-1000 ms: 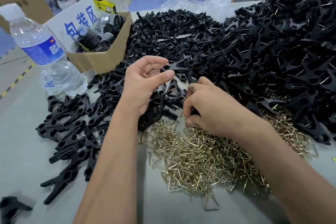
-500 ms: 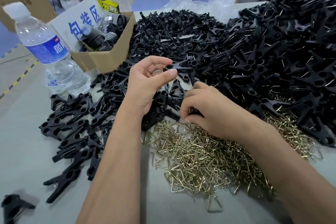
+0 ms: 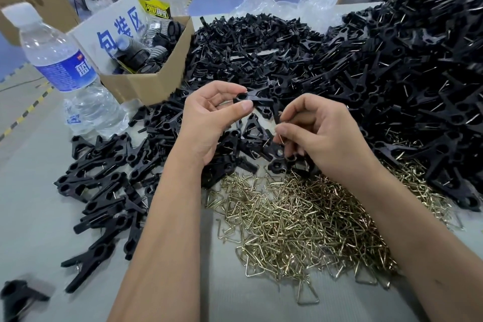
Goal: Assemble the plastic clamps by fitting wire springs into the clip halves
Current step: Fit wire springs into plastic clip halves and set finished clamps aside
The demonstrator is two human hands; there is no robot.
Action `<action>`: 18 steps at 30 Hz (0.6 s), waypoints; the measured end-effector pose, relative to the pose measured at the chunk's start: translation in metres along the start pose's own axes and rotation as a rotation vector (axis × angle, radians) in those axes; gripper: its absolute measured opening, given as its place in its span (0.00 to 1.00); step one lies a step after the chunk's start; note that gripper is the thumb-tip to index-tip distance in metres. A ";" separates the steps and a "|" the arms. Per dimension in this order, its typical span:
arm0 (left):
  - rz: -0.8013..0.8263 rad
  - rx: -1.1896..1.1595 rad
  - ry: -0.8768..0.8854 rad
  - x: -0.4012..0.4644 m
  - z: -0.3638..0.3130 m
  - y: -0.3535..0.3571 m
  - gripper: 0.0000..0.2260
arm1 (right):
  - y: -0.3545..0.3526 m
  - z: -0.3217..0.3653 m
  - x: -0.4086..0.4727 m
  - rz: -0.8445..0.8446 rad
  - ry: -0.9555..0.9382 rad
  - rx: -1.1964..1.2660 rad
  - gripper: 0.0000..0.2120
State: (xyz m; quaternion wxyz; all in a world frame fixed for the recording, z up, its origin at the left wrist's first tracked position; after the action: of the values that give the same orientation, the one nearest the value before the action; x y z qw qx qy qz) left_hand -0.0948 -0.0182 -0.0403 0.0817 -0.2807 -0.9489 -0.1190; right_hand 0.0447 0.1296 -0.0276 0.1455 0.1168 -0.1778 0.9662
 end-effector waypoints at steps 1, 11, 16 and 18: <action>0.007 0.006 -0.002 0.000 0.001 0.000 0.13 | -0.004 0.000 0.001 -0.033 -0.008 0.009 0.04; 0.192 0.024 0.030 -0.002 0.005 0.022 0.15 | -0.025 -0.021 -0.003 -0.264 0.177 0.324 0.03; 0.218 0.027 0.026 -0.004 0.007 0.029 0.16 | -0.025 -0.022 -0.002 -0.257 0.192 0.291 0.03; 0.226 0.037 0.023 -0.004 0.008 0.031 0.15 | -0.023 -0.020 -0.002 -0.246 0.175 0.224 0.03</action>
State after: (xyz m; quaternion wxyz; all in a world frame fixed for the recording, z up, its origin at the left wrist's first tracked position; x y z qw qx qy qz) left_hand -0.0754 0.0071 -0.0432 0.1107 -0.3831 -0.9121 -0.0949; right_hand 0.0501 0.1574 -0.0395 0.2635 0.0687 -0.0401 0.9614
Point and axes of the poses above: each hand's wrist, its own x-axis towards the middle knuckle, its own y-axis out of the palm, z = x × y, the point moved 8 cm from there along x, towards the middle knuckle, and after that the axes turned 3 degrees about -x, right-handed, at the moved point
